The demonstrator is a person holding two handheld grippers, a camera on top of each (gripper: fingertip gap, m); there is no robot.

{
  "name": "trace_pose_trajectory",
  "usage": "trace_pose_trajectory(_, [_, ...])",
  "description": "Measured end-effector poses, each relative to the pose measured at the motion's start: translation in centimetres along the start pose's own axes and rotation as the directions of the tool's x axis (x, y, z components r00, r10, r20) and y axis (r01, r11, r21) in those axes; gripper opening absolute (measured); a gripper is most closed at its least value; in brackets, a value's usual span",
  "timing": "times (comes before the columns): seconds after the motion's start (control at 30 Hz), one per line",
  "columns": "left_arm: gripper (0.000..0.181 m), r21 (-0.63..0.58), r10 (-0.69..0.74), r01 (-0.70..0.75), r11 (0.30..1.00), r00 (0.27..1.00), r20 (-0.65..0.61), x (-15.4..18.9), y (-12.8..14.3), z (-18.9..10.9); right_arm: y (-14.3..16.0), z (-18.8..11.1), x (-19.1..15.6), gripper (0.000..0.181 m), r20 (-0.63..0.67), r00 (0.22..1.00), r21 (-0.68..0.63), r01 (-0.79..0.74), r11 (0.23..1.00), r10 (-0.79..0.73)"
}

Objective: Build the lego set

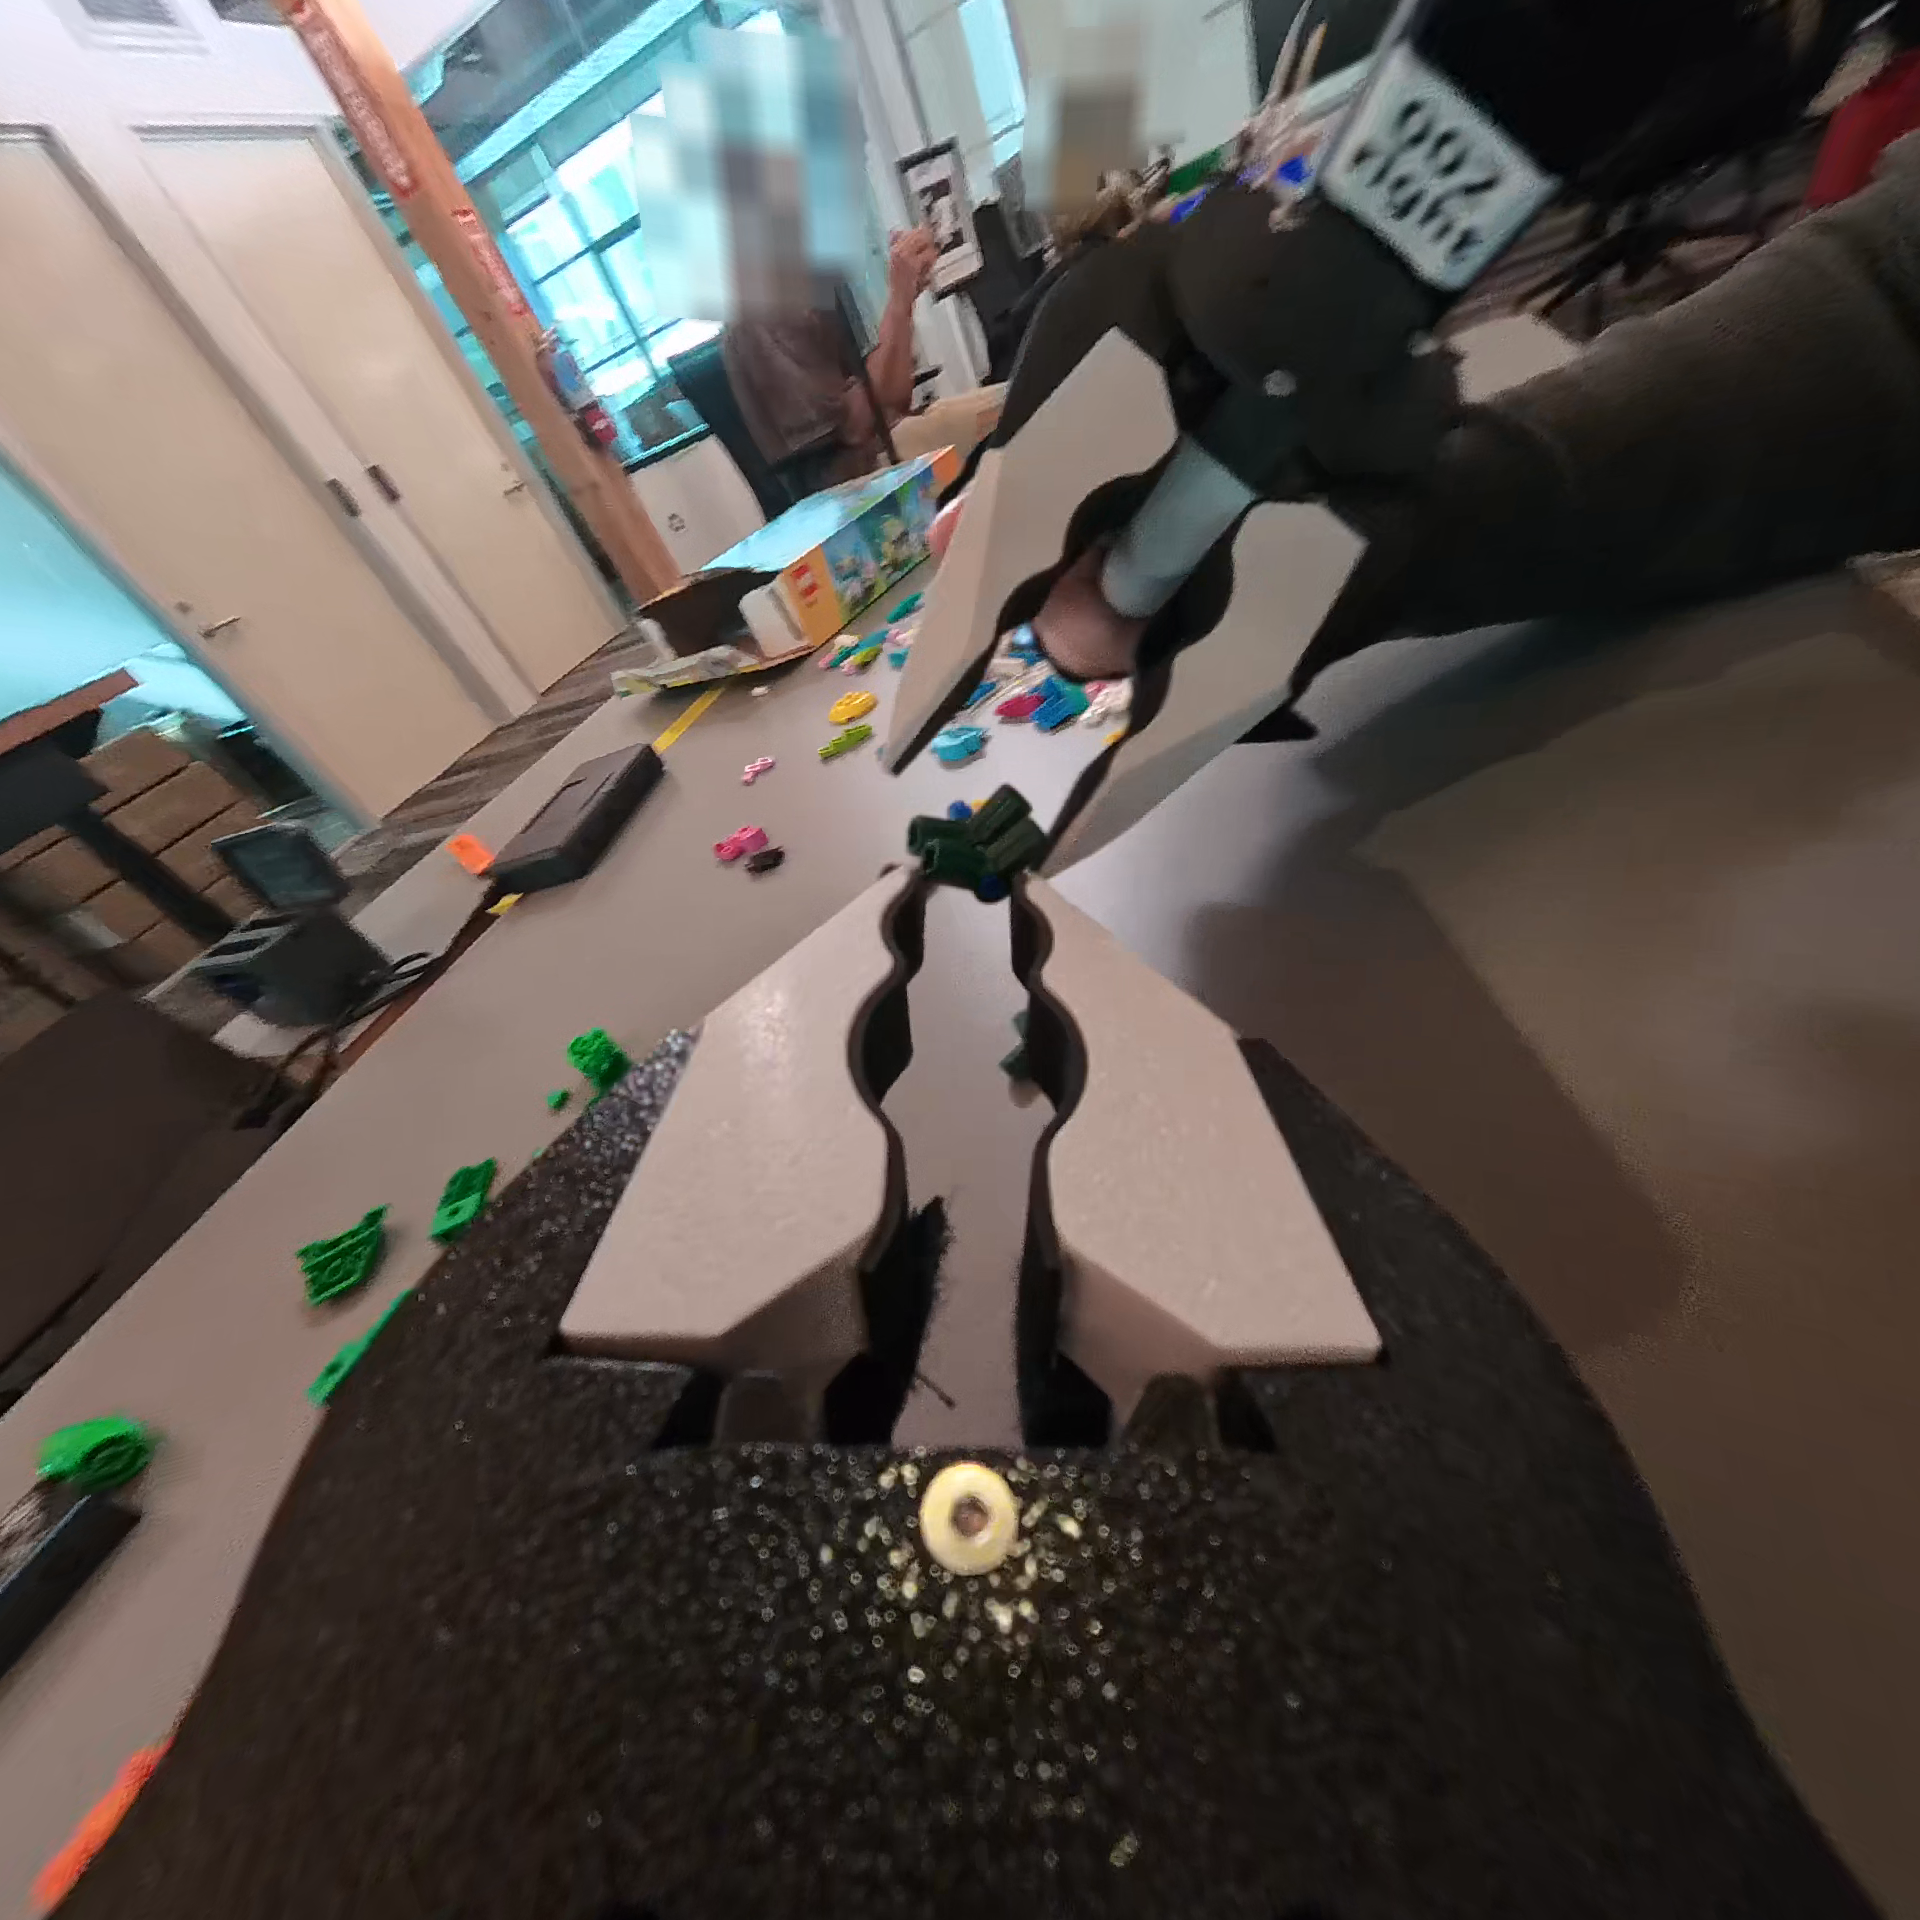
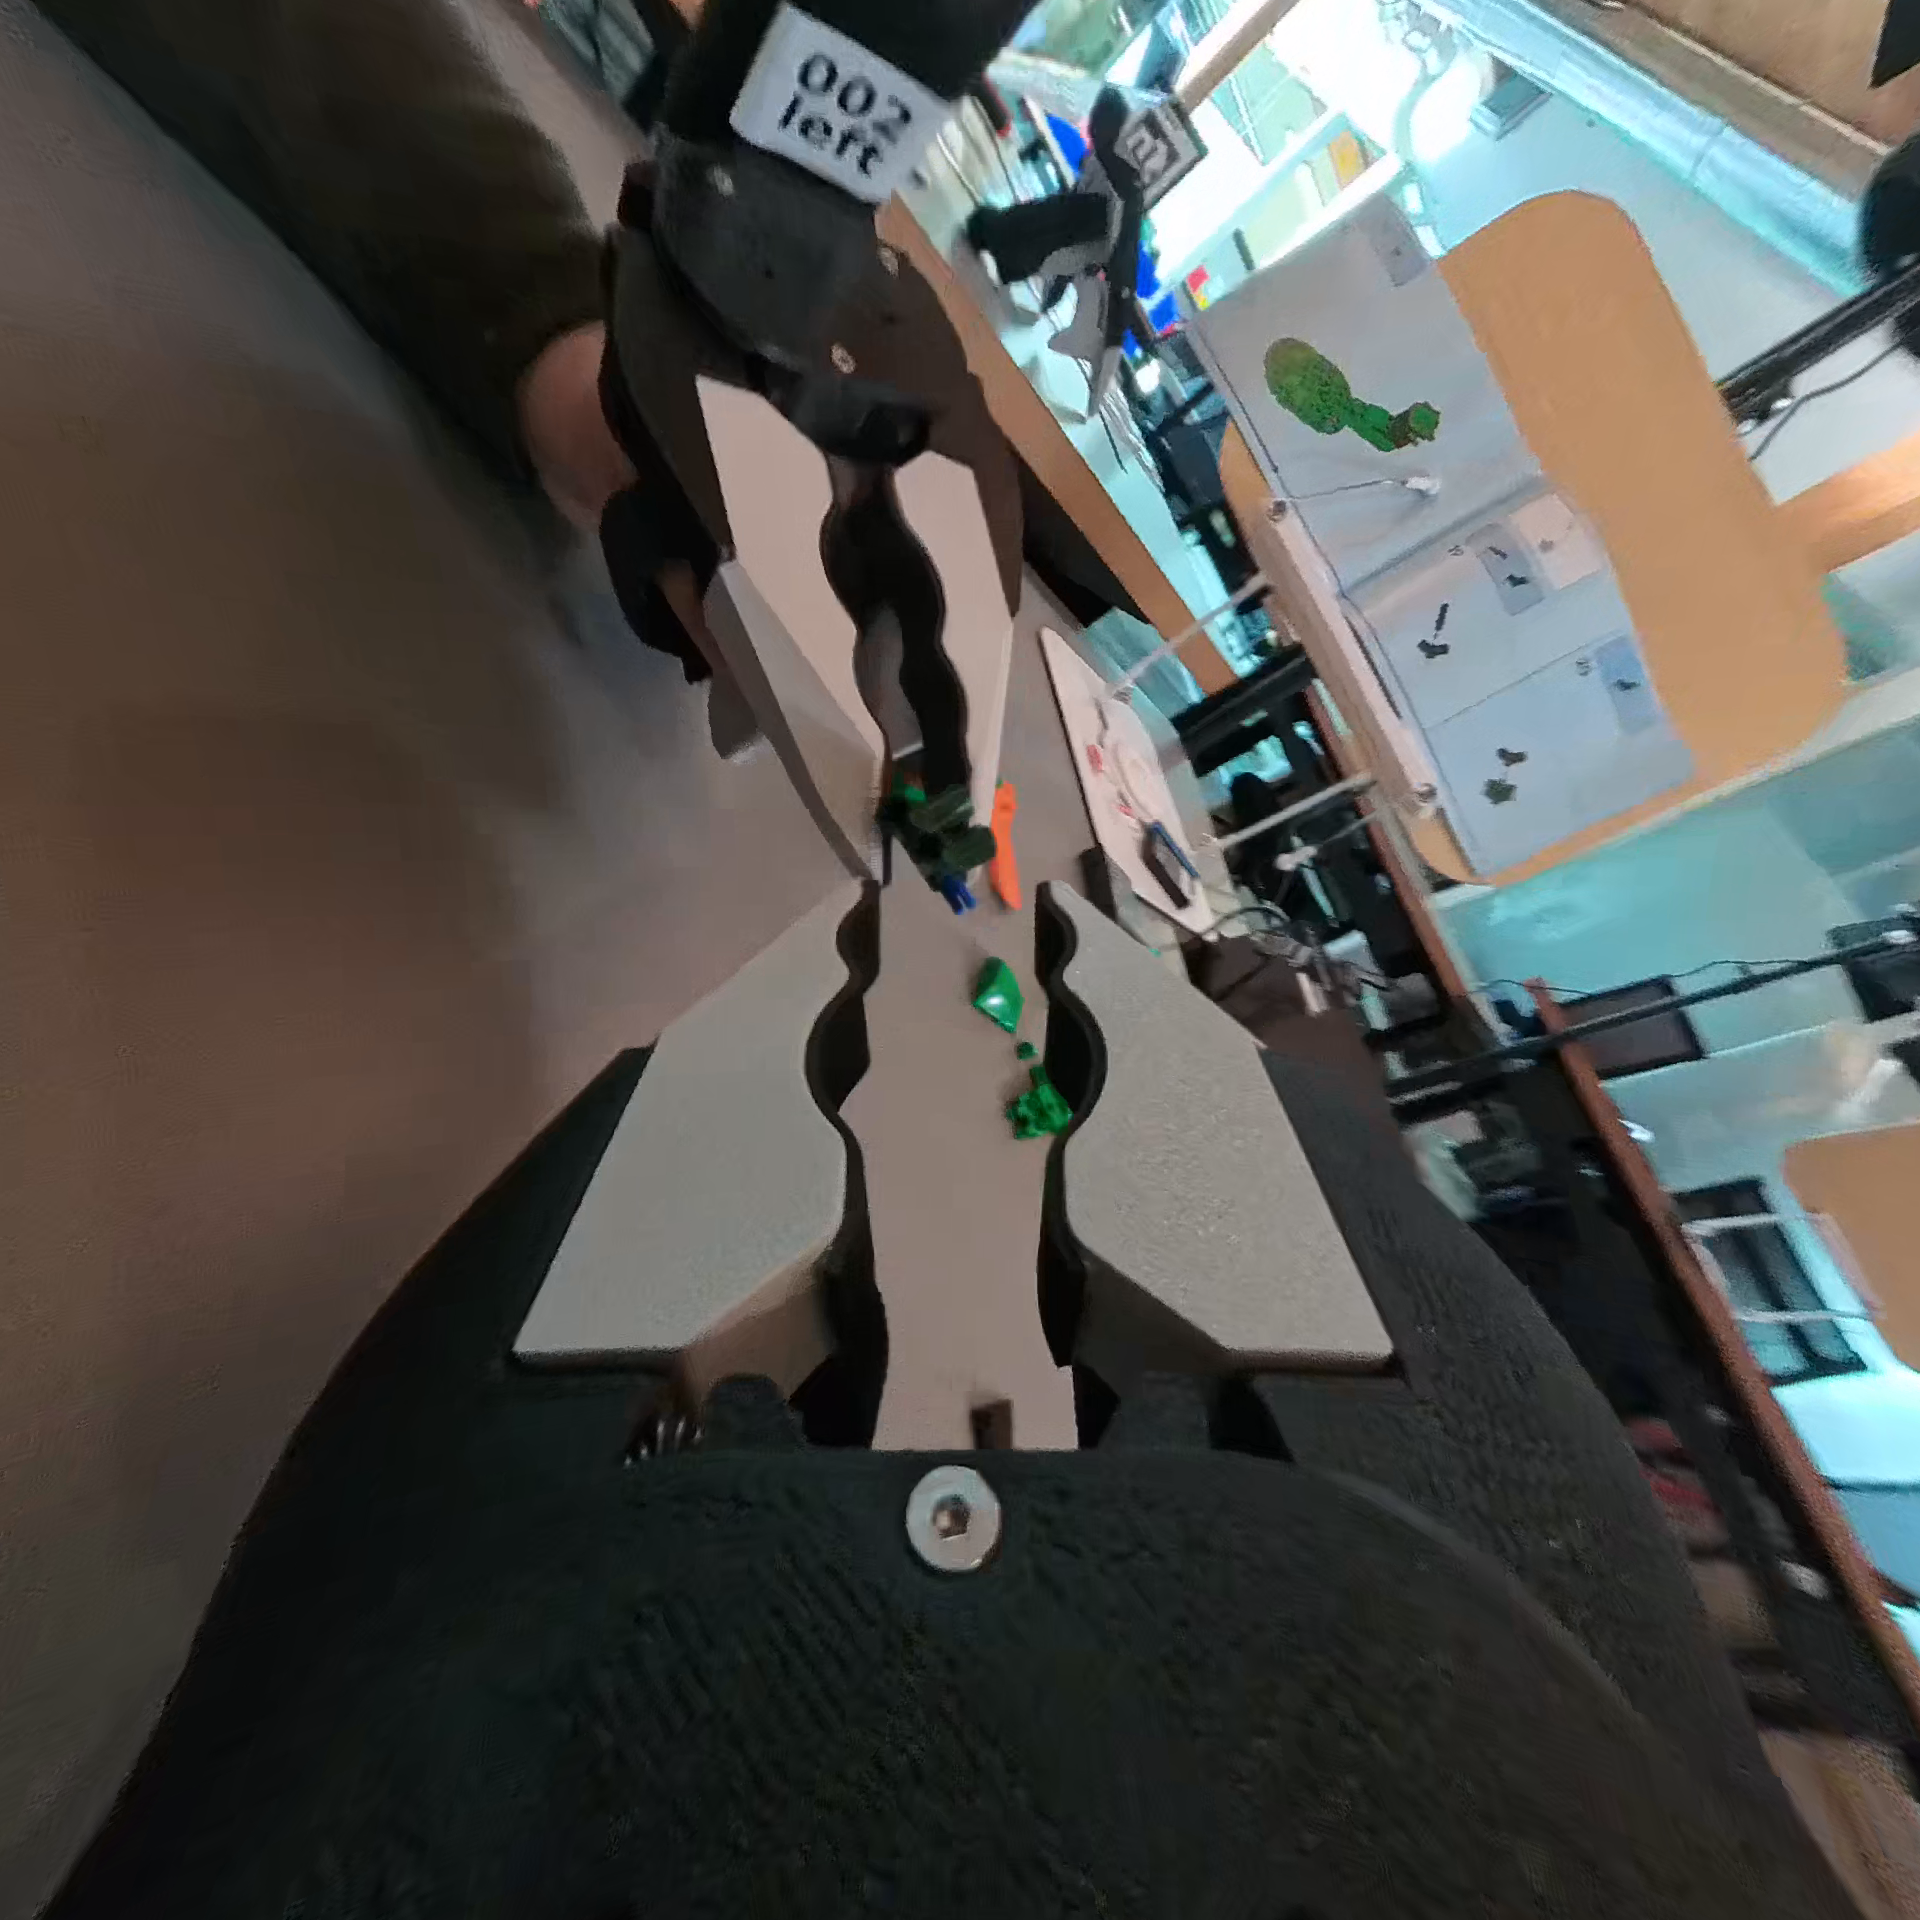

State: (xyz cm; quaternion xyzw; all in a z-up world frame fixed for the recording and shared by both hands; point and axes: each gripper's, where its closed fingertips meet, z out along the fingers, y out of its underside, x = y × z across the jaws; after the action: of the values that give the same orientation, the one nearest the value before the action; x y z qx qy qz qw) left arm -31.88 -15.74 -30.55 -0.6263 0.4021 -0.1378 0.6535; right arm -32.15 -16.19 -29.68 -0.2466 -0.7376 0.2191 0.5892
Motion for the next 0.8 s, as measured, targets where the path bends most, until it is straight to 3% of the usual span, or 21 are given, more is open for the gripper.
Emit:
trace_pose_trajectory(0.13, [0.014,0.057,-0.045,0.054,0.997,0.987,-0.153,1.7,-0.5,-0.4,-1.3,-0.7,-0.7,0.018,0.137,0.978,0.101,-0.17,0.98,0.155])
trace_pose_trajectory(0.3, [0.013,0.07,-0.021,0.04,0.997,0.968,-0.251,3.1,-0.6,-0.8,-2.7,-1.7,-1.2,0.01,0.311,0.896,0.161,-0.378,0.912,0.316])
trace_pose_trajectory(0.5, [0.013,0.08,-0.018,0.043,0.996,0.959,-0.283,3.7,-0.8,-0.9,-2.9,-1.8,-2.8,0.005,0.424,0.838,0.119,-0.427,0.896,0.343])
trace_pose_trajectory(0.8, [0.013,0.083,-0.023,0.049,0.995,0.956,-0.294,3.8,-0.8,-1.0,-2.7,-1.7,-2.9,0.005,0.426,0.835,0.108,-0.429,0.897,0.348])
